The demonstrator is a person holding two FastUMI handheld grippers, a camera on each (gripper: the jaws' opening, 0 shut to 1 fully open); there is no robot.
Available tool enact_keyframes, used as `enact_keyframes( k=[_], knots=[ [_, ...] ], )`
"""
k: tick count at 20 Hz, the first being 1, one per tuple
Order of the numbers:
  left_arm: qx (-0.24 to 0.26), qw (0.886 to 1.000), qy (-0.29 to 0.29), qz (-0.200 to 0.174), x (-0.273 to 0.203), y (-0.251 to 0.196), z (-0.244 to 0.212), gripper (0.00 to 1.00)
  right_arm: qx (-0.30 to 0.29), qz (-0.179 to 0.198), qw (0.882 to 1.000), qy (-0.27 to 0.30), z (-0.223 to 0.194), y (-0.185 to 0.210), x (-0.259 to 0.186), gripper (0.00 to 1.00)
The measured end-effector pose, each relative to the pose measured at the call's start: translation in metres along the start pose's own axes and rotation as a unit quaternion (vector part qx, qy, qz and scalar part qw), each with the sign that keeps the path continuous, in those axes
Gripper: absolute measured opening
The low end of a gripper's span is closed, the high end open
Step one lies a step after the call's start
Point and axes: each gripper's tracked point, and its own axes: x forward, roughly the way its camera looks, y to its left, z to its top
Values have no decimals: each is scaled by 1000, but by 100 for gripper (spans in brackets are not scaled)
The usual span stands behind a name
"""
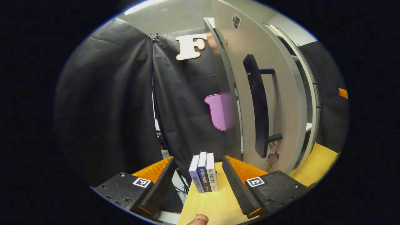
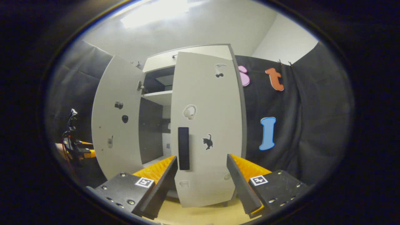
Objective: Grasp the bottle in the cabinet with the left hand and place it on the coaster, then close the right door with the right hand and the left door with the left hand.
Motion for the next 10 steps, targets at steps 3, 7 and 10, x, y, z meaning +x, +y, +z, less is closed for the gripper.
enact_keyframes(
  k=[3, 7, 10],
  knots=[
    [7, 1000, -8, -16, 9, -8, 2, 95, -7, -33, 999, 10, -7, -13, -15, 97],
    [-11, 999, -21, -42, 9, -24, 4, 95, 10, -41, 999, 10, -11, -6, -42, 98],
    [-28, 998, -20, -45, 2, -24, 3, 96, 23, -48, 999, 11, -4, -4, -81, 98]
  ],
)
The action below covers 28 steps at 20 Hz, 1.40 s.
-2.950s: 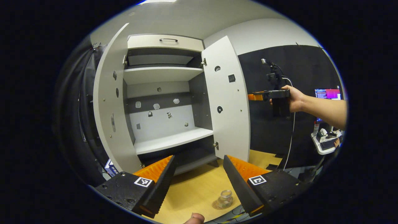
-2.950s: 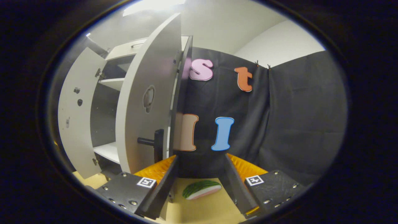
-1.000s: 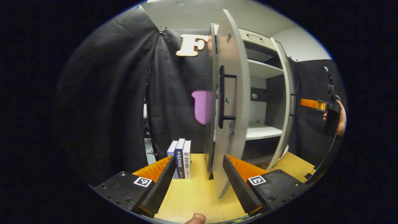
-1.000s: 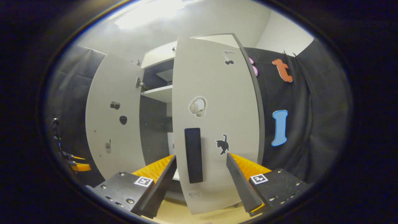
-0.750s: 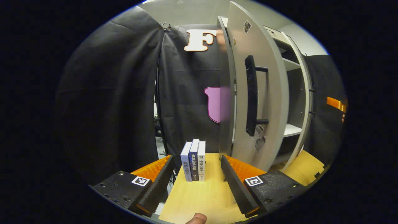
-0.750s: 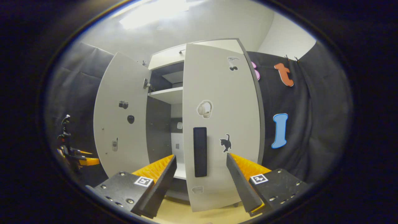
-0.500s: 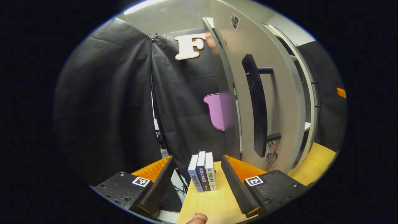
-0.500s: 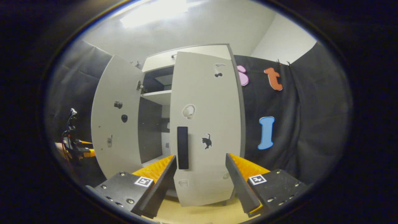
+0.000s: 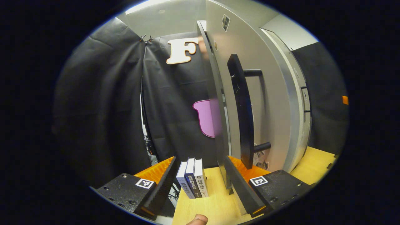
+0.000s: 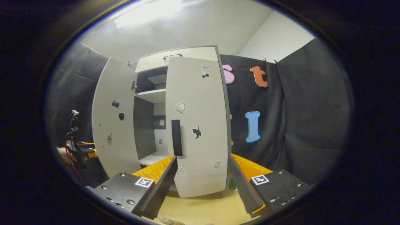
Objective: Grasp the bottle in the cabinet with the left hand and place it on the coaster, then close the right door with the right hand and the left door with the left hand.
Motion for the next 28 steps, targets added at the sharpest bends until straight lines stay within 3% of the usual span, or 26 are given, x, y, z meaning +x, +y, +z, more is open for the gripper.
enact_keyframes(
  k=[2, 5, 10, 14, 15, 17, 19, 20, 21, 23, 28],
  knots=[
    [-31, 999, 14, -6, -6, -1, -5, 99, 14, -2, 1000, 5, 4, 0, -35, 98],
    [-74, 995, 62, -9, -11, -1, -15, 97, 12, -12, 1000, 12, 12, -7, -90, 98],
    [-55, 996, 62, 20, -13, 7, -13, 98, 44, -22, 999, -14, 45, -8, -165, 98],
    [-79, 995, 53, 28, -12, 3, -10, 98, 62, -23, 997, -36, 70, -10, -213, 97],
    [-77, 995, 49, 36, -16, 4, -7, 90, 59, -25, 997, -41, 75, -12, -223, 98],
    [-64, 996, 42, 43, -14, 5, -6, 93, 49, -36, 997, -44, 79, -22, -240, 97],
    [-36, 997, 31, 58, -14, 6, -1, 88, 46, -43, 997, -40, 80, -27, -254, 98],
    [-15, 997, 23, 67, -15, 8, 2, 94, 45, -47, 997, -38, 79, -30, -259, 98],
    [9, 997, 15, 77, -16, 10, 5, 87, 44, -51, 997, -35, 77, -34, -263, 98],
    [30, 996, 13, 88, -16, 10, 3, 89, 40, -59, 997, -29, 74, -38, -268, 98],
    [-97, 993, 29, 66, -15, -1, -10, 86, 31, -58, 998, -20, 67, -34, -272, 98]
  ],
)
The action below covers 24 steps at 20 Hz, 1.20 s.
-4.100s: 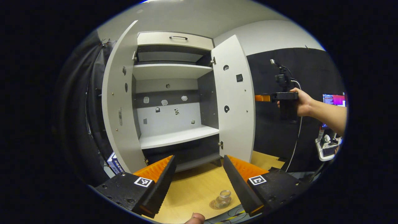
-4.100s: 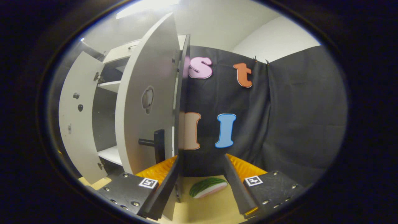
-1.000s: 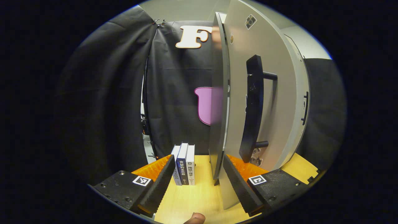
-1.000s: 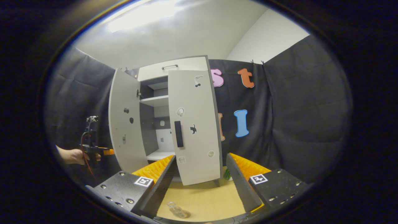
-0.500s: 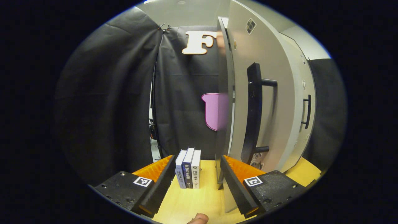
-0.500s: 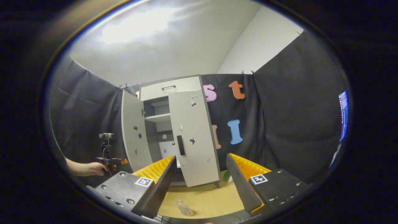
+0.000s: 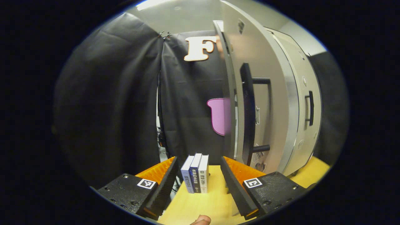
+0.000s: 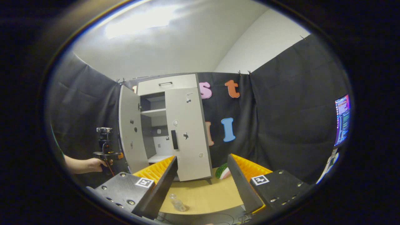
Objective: Grasp the bottle in the cabinet with the left hand and place it on the coaster, then close the right door with the right hand and the left door with the left hand.
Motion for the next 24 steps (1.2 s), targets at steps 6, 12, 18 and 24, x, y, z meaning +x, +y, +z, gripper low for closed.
enact_keyframes(
  k=[6, 12, 18, 24],
  knots=[
    [-33, 999, 5, -21, 0, -8, -1, 92, -7, 31, 999, 9, -20, 34, 24, 98],
    [-27, 997, 20, -70, -3, -52, -2, 91, -4, 61, 998, 10, -24, 68, 64, 97],
    [-27, 996, 22, -86, 3, -69, 1, 91, -26, 59, 998, 8, -31, 68, 80, 98],
    [-18, 995, 11, -97, 16, -101, 8, 92, -31, 48, 998, 20, -42, 65, 100, 98]
  ],
)
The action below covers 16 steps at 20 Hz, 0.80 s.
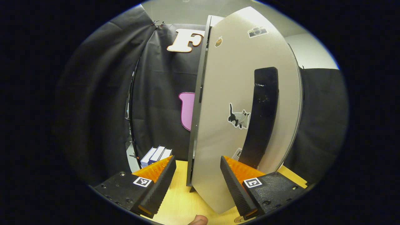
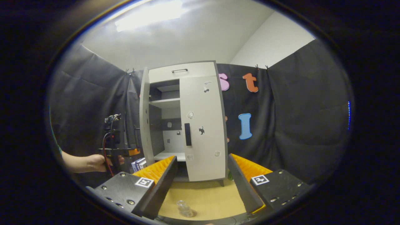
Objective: Grasp the bottle in the cabinet with the left hand and place it on the coaster, then close the right door with the right hand and the left door with the left hand.
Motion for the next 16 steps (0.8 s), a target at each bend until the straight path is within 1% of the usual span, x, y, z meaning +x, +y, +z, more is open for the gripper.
enact_keyframes(
  k=[2, 4, 5, 6, 8, 9, 10, 12, 13, 14, 15, 16],
  knots=[
    [-6, 1000, -1, -1, 8, -7, 2, 91, -5, -7, 1000, 2, -1, -6, 6, 98],
    [-6, 1000, -1, -10, 15, -19, 7, 92, -2, -7, 1000, 5, -3, -4, 13, 98],
    [1, 1000, -6, -15, 18, -24, 11, 86, -3, -8, 1000, 6, -3, -5, 15, 98],
    [6, 1000, -10, -19, 20, -31, 15, 92, -4, -10, 1000, 6, -2, -6, 18, 98],
    [8, 999, -18, -27, 26, -45, 21, 92, -5, -12, 1000, 4, 0, -8, 22, 98],
    [11, 999, -20, -32, 29, -51, 23, 87, -3, -13, 1000, 5, 1, -10, 26, 98],
    [15, 999, -17, -36, 30, -57, 24, 93, -3, -14, 1000, 6, 2, -11, 29, 98],
    [25, 999, -14, -39, 32, -64, 27, 94, -5, -19, 1000, 4, 6, -15, 33, 98],
    [29, 999, -12, -39, 32, -68, 28, 89, -5, -20, 1000, 2, 8, -16, 34, 98],
    [30, 999, -12, -29, 29, -66, 30, 89, -4, -20, 1000, 0, 11, -17, 36, 98],
    [29, 999, -13, -26, 26, -67, 32, 94, -3, -20, 1000, -2, 13, -17, 36, 98],
    [33, 999, -16, -25, 21, -70, 35, 91, -2, -21, 1000, -4, 16, -18, 38, 98]
  ],
)
